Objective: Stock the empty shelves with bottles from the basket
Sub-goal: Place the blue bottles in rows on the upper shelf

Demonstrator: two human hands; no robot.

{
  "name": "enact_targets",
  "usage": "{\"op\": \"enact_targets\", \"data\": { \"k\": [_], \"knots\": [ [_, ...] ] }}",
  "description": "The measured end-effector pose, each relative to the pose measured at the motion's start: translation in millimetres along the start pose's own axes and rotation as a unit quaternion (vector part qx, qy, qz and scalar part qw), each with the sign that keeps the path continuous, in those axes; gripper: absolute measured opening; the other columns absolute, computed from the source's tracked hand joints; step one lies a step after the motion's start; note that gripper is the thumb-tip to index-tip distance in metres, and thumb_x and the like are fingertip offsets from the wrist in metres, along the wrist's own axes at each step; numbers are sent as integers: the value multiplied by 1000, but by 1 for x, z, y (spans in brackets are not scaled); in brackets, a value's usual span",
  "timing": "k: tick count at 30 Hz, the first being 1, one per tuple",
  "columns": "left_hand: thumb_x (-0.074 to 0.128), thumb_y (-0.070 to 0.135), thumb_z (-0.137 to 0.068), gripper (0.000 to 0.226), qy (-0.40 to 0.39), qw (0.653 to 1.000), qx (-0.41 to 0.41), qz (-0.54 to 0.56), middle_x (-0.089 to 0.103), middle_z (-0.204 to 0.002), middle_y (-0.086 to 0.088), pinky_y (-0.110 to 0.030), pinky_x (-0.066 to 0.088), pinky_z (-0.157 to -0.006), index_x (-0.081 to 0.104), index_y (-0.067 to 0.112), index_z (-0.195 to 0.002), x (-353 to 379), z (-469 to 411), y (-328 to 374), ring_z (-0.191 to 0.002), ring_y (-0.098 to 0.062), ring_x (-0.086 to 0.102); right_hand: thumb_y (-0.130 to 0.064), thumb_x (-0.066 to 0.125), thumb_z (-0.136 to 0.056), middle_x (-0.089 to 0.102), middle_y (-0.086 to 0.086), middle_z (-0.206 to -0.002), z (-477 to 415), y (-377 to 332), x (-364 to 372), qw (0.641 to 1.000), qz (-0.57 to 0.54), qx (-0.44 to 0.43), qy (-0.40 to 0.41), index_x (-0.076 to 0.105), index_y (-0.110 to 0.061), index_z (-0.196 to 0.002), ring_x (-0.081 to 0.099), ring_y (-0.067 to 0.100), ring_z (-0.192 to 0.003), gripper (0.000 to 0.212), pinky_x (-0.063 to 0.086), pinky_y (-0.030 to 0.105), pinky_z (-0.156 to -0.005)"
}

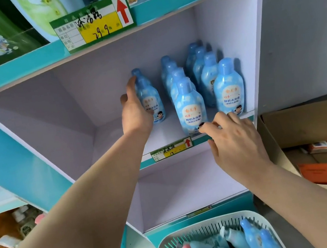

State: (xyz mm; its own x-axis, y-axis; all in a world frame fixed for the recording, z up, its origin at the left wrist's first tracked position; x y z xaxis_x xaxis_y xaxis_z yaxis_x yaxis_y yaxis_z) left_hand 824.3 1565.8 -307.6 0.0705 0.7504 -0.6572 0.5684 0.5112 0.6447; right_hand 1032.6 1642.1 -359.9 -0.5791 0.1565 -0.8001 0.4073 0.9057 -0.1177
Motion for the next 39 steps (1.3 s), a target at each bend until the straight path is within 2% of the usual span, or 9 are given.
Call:
{"op": "enact_targets", "data": {
  "k": [13, 15, 19, 22, 25, 30, 34, 37, 39],
  "knots": [
    [61, -8, -78, 94, 0, 998, -10, 58, 43, -132, -8, -44, 51, -94, 17, 36, -148, -4, 5, -1, -114, -26, 53, -6, 72, -71, 53, 4, -96, 6, 2, 7, 1000, 6, -5, 9, 60, -19, -114, 53, 27, -88, 46, 47, 36, -62],
    [60, -7, -80, 80, 10, 997, 23, 78, 46, -130, -6, -41, 50, -96, 29, 28, -145, -16, 24, 4, -112, -22, 55, -6, 71, -70, 53, 6, -104, 10, 1, 6, 1000, 3, -11, -4, 57, -17, -121, 53, 29, -95, 54, 50, 38, -65],
    [58, -4, -81, 39, 34, 989, 113, 90, 57, -117, -3, -33, 51, -92, 57, 10, -118, -39, 86, 15, -98, -13, 60, -9, 67, -77, 48, 9, -134, 29, 2, 5, 998, -47, -3, -50, 50, -12, -132, 48, 31, -120, 58, 45, 45, -88],
    [60, -4, -81, 30, -29, 987, 132, 85, 61, -109, -3, -26, 52, -82, 63, 10, -108, -29, 145, -2, -93, -10, 61, -11, 63, -82, 44, 7, -140, 61, 3, 11, 994, -55, 19, -90, 50, -12, -132, 45, 29, -126, 52, 42, 44, -94],
    [63, -3, -81, 28, -149, 983, 105, 13, 61, -106, -3, -22, 47, -83, 66, 12, -104, -1, 194, -36, -87, -8, 57, -13, 56, -87, 42, 3, -141, 99, 9, 30, 982, -32, 26, -183, 49, -17, -133, 43, 25, -127, 47, 40, 41, -95],
    [63, 4, -83, 29, -367, 925, 5, -103, 62, -117, -5, -24, 45, -86, 65, 16, -110, 49, 243, -99, -101, -19, 61, -12, 53, -88, 51, -2, -131, 152, 33, 72, 939, 4, 81, -333, 53, -25, -128, 47, 20, -121, 42, 42, 35, -92],
    [58, 3, -85, 33, -436, 880, -19, -186, 60, -120, -4, -31, 48, -88, 63, 20, -114, 73, 262, -138, -105, -22, 60, -20, 55, -89, 54, -4, -127, 185, 51, 107, 880, 64, 101, -459, 55, -31, -124, 45, 20, -121, 37, 43, 37, -96],
    [57, 11, -87, 34, -478, 844, 14, -242, 57, -122, 1, -39, 49, -91, 59, 29, -116, 93, 266, -150, -109, -22, 57, -19, 47, -89, 57, -2, -125, 203, 55, 131, 850, 112, 81, -509, 54, -29, -122, 45, 22, -119, 35, 44, 37, -94],
    [55, 13, -90, 34, -491, 835, 22, -247, 55, -125, 4, -36, 48, -89, 56, 32, -119, 104, 264, -150, -111, -20, 56, -17, 47, -89, 56, 0, -127, 210, 54, 146, 837, 123, 76, -528, 51, -25, -123, 44, 24, -122, 34, 42, 34, -92]
  ]
}}
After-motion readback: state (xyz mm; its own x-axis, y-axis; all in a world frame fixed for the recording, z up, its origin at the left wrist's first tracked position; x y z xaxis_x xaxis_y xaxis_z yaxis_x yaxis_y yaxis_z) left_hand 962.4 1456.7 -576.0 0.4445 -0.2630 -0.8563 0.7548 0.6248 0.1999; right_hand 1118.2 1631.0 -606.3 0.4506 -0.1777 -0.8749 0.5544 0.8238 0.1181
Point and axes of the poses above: each hand's wrist, its own z-axis away from the middle knuckle, its own x-axis out of the palm, y = z × x, the point moved 4 cm from there along -z, towards the middle knuckle
